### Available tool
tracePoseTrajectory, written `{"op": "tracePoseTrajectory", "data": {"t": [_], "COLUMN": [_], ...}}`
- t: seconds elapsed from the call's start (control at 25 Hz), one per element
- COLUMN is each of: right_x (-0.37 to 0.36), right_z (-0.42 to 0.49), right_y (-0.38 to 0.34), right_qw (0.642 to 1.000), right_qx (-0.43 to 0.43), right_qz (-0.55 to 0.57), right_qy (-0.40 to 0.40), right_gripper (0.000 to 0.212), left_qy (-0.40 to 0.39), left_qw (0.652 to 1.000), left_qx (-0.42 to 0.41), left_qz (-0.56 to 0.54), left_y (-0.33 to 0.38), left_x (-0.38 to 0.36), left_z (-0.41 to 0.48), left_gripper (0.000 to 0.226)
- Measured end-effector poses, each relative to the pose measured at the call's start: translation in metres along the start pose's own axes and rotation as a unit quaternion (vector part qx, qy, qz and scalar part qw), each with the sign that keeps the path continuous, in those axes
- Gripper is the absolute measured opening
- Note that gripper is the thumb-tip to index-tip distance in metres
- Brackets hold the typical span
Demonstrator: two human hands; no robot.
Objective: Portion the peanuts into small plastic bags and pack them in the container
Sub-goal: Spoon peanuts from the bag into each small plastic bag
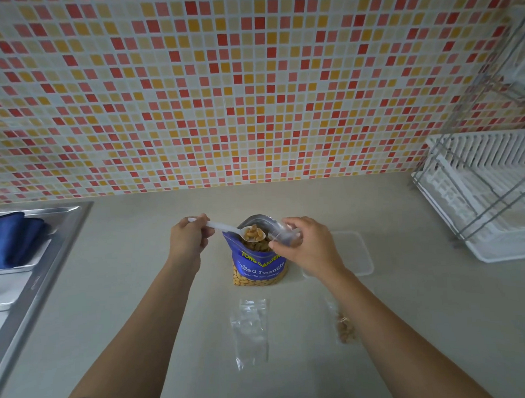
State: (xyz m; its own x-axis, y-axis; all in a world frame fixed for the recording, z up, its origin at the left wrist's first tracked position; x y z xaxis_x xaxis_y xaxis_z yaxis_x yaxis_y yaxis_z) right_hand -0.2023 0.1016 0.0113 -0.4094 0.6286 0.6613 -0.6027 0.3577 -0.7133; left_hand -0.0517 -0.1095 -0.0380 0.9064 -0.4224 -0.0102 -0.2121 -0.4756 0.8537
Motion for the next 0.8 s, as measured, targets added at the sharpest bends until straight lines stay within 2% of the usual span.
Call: {"op": "tracePoseTrajectory", "data": {"t": [0.16, 0.32, 0.4, 0.48, 0.56, 0.64, 0.68, 0.72, 0.8], "right_x": [-0.007, -0.015, -0.017, -0.016, -0.014, -0.012, -0.010, -0.008, -0.003], "right_z": [0.008, 0.013, 0.013, 0.010, 0.008, 0.008, 0.007, 0.006, 0.004], "right_y": [-0.012, -0.022, -0.025, -0.024, -0.022, -0.025, -0.027, -0.028, -0.024], "right_qw": [0.998, 0.999, 0.999, 0.998, 0.993, 0.986, 0.983, 0.980, 0.974], "right_qx": [0.018, 0.034, 0.032, 0.012, -0.013, -0.011, -0.006, -0.005, -0.015], "right_qz": [-0.059, -0.030, 0.005, 0.050, 0.104, 0.141, 0.156, 0.171, 0.196], "right_qy": [-0.017, 0.000, 0.013, 0.035, 0.062, 0.084, 0.093, 0.101, 0.109], "right_gripper": [0.051, 0.046, 0.046, 0.044, 0.043, 0.044, 0.044, 0.044, 0.041], "left_qy": [0.009, 0.000, -0.006, -0.019, -0.027, -0.028, -0.022, -0.006, 0.029], "left_qw": [0.999, 0.997, 0.986, 0.947, 0.868, 0.798, 0.785, 0.791, 0.853], "left_qx": [-0.029, -0.081, -0.149, -0.271, -0.418, -0.520, -0.543, -0.548, -0.492], "left_qz": [-0.016, 0.016, 0.071, 0.168, 0.268, 0.304, 0.298, 0.274, 0.172], "left_y": [0.024, 0.048, 0.066, 0.090, 0.109, 0.120, 0.124, 0.129, 0.138], "left_x": [0.005, -0.002, -0.011, -0.026, -0.042, -0.048, -0.046, -0.040, -0.020], "left_z": [-0.003, -0.021, -0.040, -0.076, -0.119, -0.153, -0.161, -0.164, -0.149], "left_gripper": [0.013, 0.014, 0.016, 0.016, 0.018, 0.023, 0.025, 0.024, 0.018]}}
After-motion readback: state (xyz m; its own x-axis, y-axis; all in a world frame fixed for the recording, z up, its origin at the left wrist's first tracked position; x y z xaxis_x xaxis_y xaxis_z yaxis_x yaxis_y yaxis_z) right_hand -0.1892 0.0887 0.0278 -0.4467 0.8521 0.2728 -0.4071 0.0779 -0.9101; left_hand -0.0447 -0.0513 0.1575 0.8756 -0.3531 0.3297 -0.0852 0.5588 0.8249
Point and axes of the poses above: each hand's wrist, its own z-axis towards the middle knuckle, its own x-axis out of the back of the hand, y = z × x, the point moved 9 cm from there along z, towards the middle knuckle, and after that the axes turned 7 degrees about x, right-handed, at the moved point
